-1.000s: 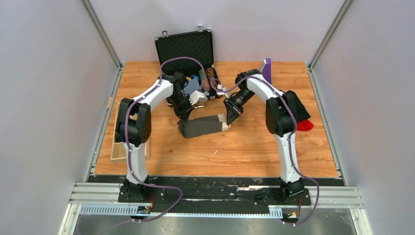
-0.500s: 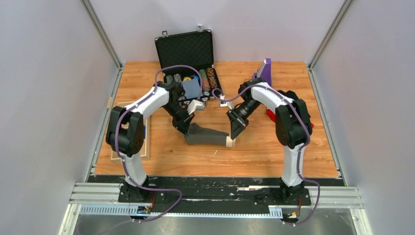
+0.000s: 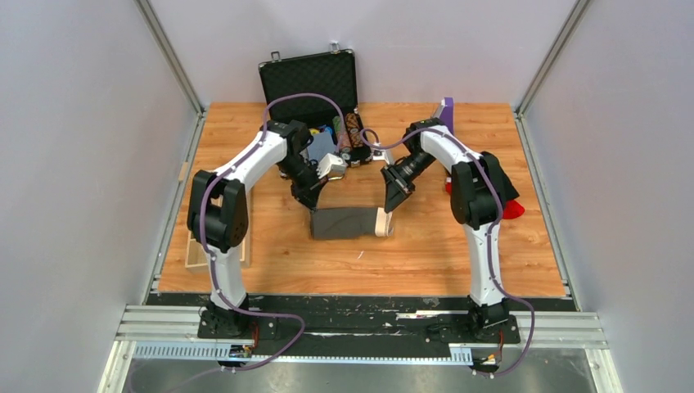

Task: Roll the underwear
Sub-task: Fold the underwear at the center of the board.

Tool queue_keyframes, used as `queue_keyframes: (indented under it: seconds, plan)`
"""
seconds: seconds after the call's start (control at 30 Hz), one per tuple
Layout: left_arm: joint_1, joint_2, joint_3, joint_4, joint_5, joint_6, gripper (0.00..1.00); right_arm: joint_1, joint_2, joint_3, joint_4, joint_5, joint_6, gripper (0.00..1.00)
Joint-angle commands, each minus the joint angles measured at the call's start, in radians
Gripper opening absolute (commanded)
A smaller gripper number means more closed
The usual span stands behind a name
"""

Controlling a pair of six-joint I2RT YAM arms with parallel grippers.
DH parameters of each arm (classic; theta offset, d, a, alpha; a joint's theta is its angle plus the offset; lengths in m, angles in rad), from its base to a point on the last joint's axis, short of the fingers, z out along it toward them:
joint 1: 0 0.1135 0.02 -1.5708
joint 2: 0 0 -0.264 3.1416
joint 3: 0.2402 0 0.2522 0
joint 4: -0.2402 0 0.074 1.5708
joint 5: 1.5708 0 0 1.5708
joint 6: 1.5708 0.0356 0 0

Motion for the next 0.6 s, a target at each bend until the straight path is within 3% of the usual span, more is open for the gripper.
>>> queue_keyframes:
  seconds: [0.0,0.27,0.57]
  plan:
    - [0.028,0.082,0.106,-0.109,0.001,0.047,0.00,-0.016,0.021,0.027,-0.026,-0.023,0.003,0.00]
    - [0.047,0.168,0.187,-0.236,0.040,0.137,0.00,-0.008,-0.043,-0.123,-0.022,-0.050,-0.024,0.00]
    - [0.045,0.315,0.306,-0.289,0.036,0.144,0.00,-0.026,0.031,-0.062,-0.011,-0.036,0.023,0.00]
